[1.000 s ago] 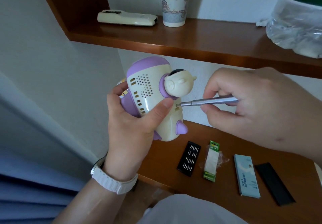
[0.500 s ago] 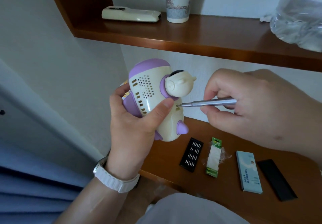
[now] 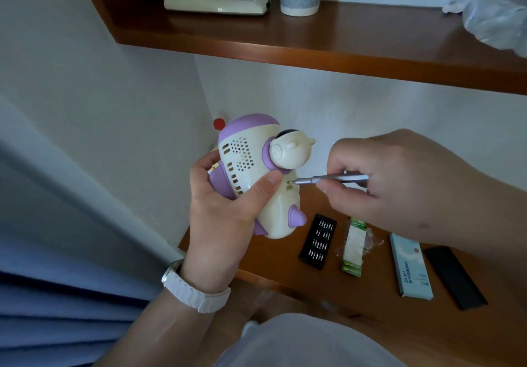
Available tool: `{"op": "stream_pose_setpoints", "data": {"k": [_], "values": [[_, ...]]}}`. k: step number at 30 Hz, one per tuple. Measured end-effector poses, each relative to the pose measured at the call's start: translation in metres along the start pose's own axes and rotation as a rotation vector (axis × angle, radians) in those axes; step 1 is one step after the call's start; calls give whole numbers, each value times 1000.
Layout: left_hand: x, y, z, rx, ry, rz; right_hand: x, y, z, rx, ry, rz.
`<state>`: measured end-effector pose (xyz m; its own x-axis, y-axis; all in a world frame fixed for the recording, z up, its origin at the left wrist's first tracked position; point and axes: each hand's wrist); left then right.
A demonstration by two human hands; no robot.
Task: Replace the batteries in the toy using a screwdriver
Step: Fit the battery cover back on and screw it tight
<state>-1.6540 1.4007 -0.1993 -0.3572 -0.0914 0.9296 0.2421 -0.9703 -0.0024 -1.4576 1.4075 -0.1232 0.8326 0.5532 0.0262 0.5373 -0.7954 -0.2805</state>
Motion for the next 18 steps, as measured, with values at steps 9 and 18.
{"op": "stream_pose_setpoints", "data": {"k": [9, 18], "values": [[-19, -23, -33, -6, -104, -71, -17, -18, 32, -55, -24, 33], [-40, -53, -72, -29, -205, -153, -38, -38, 82, -60, 23, 82]]}}
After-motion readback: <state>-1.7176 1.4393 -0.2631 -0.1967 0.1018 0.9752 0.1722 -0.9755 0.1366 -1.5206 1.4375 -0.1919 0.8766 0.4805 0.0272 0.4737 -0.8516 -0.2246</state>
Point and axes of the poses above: each hand's wrist, its own y-axis away from the middle knuckle, its own z-axis out of the palm, x = y × z, and after that the axes turned 15 degrees about y, right-handed
